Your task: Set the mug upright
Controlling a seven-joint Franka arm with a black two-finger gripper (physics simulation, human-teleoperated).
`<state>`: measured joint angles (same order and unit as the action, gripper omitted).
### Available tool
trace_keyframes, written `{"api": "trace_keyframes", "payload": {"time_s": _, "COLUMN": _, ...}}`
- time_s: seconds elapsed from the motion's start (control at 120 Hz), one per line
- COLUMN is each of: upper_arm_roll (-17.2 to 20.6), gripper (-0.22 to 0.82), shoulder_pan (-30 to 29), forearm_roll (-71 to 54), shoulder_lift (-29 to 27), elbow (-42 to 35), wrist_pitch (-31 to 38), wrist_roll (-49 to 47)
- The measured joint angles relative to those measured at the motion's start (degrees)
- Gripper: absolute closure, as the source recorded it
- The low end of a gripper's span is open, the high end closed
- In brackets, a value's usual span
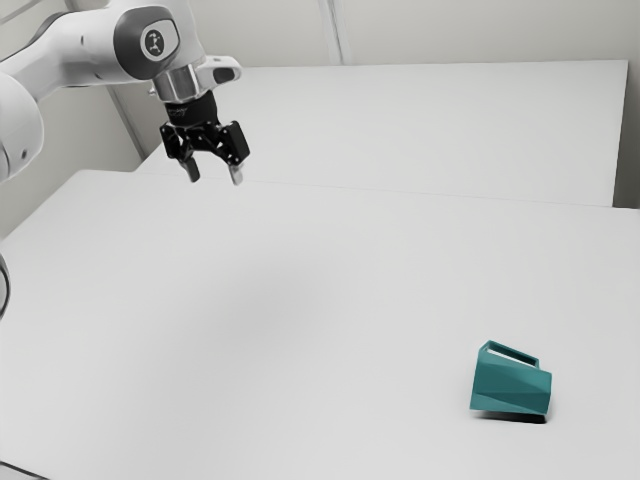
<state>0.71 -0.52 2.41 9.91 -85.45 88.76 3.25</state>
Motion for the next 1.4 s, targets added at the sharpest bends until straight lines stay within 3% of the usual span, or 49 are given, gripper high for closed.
{"api": "trace_keyframes", "payload": {"time_s": 0.283, "upper_arm_roll": 0.0, "gripper": 0.00, "shoulder_pan": 0.0, "forearm_roll": 0.2, "shoulder_lift": -0.5, "elbow": -0.8, "wrist_pitch": 1.0, "wrist_roll": 0.8}}
{"api": "trace_keyframes", "payload": {"time_s": 0.425, "upper_arm_roll": 0.0, "gripper": 0.00, "shoulder_pan": -0.4, "forearm_roll": 7.4, "shoulder_lift": -3.4, "elbow": -8.5, "wrist_pitch": 1.8, "wrist_roll": 0.9}}
{"api": "trace_keyframes", "payload": {"time_s": 0.667, "upper_arm_roll": 1.0, "gripper": 0.00, "shoulder_pan": 0.8, "forearm_roll": 26.3, "shoulder_lift": -7.6, "elbow": -23.7, "wrist_pitch": 10.9, "wrist_roll": 3.4}}
{"api": "trace_keyframes", "payload": {"time_s": 0.758, "upper_arm_roll": 2.9, "gripper": 0.00, "shoulder_pan": 0.2, "forearm_roll": 29.9, "shoulder_lift": -8.0, "elbow": -26.4, "wrist_pitch": 14.0, "wrist_roll": 4.8}}
{"api": "trace_keyframes", "payload": {"time_s": 0.975, "upper_arm_roll": 11.5, "gripper": 0.00, "shoulder_pan": -1.3, "forearm_roll": 37.8, "shoulder_lift": -7.9, "elbow": -33.1, "wrist_pitch": 24.1, "wrist_roll": 7.5}}
{"api": "trace_keyframes", "payload": {"time_s": 1.108, "upper_arm_roll": 13.7, "gripper": 0.00, "shoulder_pan": 2.7, "forearm_roll": 43.8, "shoulder_lift": -6.8, "elbow": -36.4, "wrist_pitch": 27.3, "wrist_roll": 10.7}}
{"api": "trace_keyframes", "payload": {"time_s": 1.217, "upper_arm_roll": 16.7, "gripper": 0.00, "shoulder_pan": 3.2, "forearm_roll": 48.3, "shoulder_lift": -4.8, "elbow": -36.8, "wrist_pitch": 30.6, "wrist_roll": 13.6}}
{"api": "trace_keyframes", "payload": {"time_s": 1.4, "upper_arm_roll": 18.7, "gripper": 0.00, "shoulder_pan": 4.6, "forearm_roll": 55.6, "shoulder_lift": -1.3, "elbow": -36.9, "wrist_pitch": 35.8, "wrist_roll": 17.6}}
